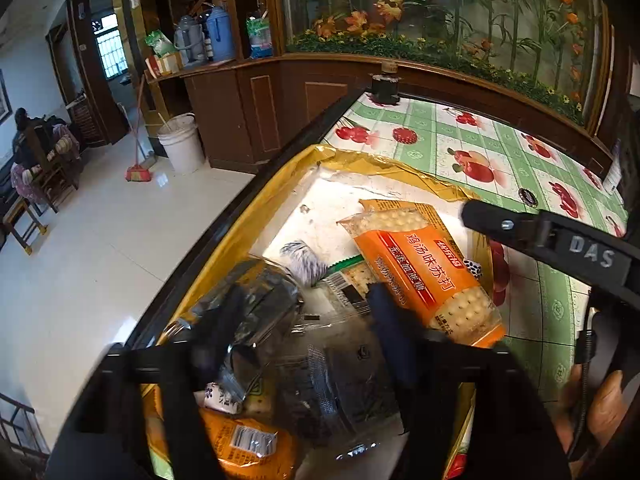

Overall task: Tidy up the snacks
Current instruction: 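Open both tools over the tray and move back to the table, then grasp the silver foil bag with the left tool while the right tool grasps the orange snack bag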

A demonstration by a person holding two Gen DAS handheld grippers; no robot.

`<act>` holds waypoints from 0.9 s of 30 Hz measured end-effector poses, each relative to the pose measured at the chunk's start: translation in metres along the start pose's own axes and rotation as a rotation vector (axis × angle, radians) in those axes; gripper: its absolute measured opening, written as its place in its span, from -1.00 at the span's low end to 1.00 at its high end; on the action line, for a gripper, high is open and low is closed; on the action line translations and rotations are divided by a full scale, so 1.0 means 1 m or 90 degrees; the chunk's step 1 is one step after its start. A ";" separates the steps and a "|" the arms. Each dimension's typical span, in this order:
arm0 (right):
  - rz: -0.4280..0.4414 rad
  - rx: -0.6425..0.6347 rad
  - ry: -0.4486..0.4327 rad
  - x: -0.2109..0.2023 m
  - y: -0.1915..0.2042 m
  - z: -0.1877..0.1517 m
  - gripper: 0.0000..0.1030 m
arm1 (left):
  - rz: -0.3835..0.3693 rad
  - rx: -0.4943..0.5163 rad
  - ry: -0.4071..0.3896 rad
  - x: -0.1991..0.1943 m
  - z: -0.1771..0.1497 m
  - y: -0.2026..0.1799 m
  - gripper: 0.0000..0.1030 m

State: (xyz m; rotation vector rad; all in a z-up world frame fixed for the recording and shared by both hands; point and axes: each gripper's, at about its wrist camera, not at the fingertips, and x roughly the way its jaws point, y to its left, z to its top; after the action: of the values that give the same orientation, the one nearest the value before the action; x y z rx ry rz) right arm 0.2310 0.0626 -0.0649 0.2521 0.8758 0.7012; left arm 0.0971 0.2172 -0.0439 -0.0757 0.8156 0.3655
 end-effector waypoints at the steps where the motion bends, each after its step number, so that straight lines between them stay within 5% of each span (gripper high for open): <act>1: 0.000 0.001 -0.006 -0.006 -0.001 0.000 -0.11 | 0.006 -0.001 -0.012 -0.005 -0.001 0.000 0.57; 18: -0.057 0.056 -0.046 -0.099 -0.062 -0.041 -0.06 | -0.021 0.041 -0.019 -0.036 -0.014 -0.039 0.56; 25: -0.126 0.076 -0.056 -0.147 -0.105 -0.075 0.02 | -0.075 0.062 0.000 -0.042 -0.017 -0.077 0.56; 27: -0.164 0.070 -0.069 -0.167 -0.120 -0.082 0.19 | -0.085 0.076 0.000 -0.045 -0.019 -0.091 0.56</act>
State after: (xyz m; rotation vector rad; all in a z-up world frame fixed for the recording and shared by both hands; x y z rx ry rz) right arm 0.1493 -0.1433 -0.0701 0.2674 0.8270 0.3978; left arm 0.0871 0.1149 -0.0310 -0.0182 0.8260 0.1901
